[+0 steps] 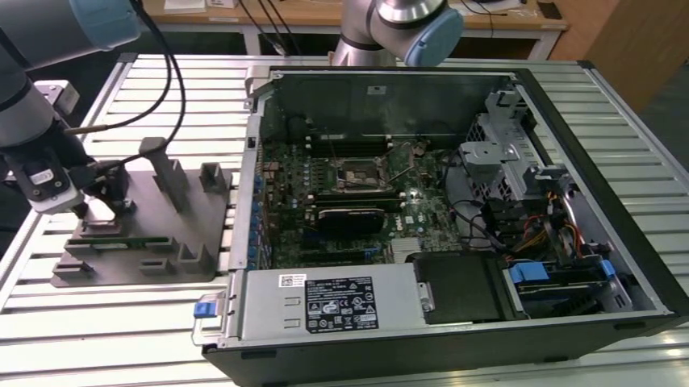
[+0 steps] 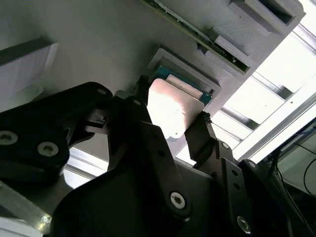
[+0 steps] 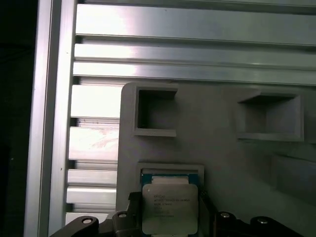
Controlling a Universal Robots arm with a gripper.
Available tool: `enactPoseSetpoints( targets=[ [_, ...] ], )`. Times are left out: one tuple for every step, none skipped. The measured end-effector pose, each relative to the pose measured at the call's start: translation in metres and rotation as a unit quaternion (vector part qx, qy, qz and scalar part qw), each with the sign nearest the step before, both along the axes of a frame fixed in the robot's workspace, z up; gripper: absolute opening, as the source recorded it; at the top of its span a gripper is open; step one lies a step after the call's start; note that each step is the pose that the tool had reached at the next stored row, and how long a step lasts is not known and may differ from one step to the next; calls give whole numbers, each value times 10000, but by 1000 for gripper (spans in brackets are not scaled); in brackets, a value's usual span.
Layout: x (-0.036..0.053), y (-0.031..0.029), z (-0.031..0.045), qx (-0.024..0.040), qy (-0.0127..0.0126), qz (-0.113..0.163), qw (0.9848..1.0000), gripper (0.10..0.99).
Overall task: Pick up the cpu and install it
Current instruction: 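Pick up the cpu and move it towards the insertion slot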
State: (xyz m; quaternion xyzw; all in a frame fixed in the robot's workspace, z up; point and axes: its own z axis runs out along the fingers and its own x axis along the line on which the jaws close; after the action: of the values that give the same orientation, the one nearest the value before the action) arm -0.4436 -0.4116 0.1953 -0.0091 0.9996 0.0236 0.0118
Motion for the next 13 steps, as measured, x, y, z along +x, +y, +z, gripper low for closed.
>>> enactPoseSetpoints(
  targets=[
    [0, 0, 16, 0, 0, 0, 10000, 541],
    [0, 0, 29, 0, -1, 0, 10000, 541],
    [0, 0, 42, 0, -1, 0, 10000, 541],
    [0, 0, 55, 0, -1, 0, 10000, 541],
    [0, 0, 66, 0, -1, 0, 10000, 541],
    [0, 0, 76, 0, -1, 0, 10000, 541],
    [0, 0, 87, 0, -1, 0, 10000, 541],
    [0, 0, 98, 0, -2, 0, 10000, 541],
    [0, 0, 110, 0, -2, 0, 10000, 541],
    [0, 0, 122, 0, -2, 0, 10000, 541],
    [0, 0, 133, 0, -2, 0, 10000, 541],
    [0, 0, 144, 0, -2, 0, 10000, 541],
    [0, 0, 154, 0, -4, 0, 10000, 541]
  ],
)
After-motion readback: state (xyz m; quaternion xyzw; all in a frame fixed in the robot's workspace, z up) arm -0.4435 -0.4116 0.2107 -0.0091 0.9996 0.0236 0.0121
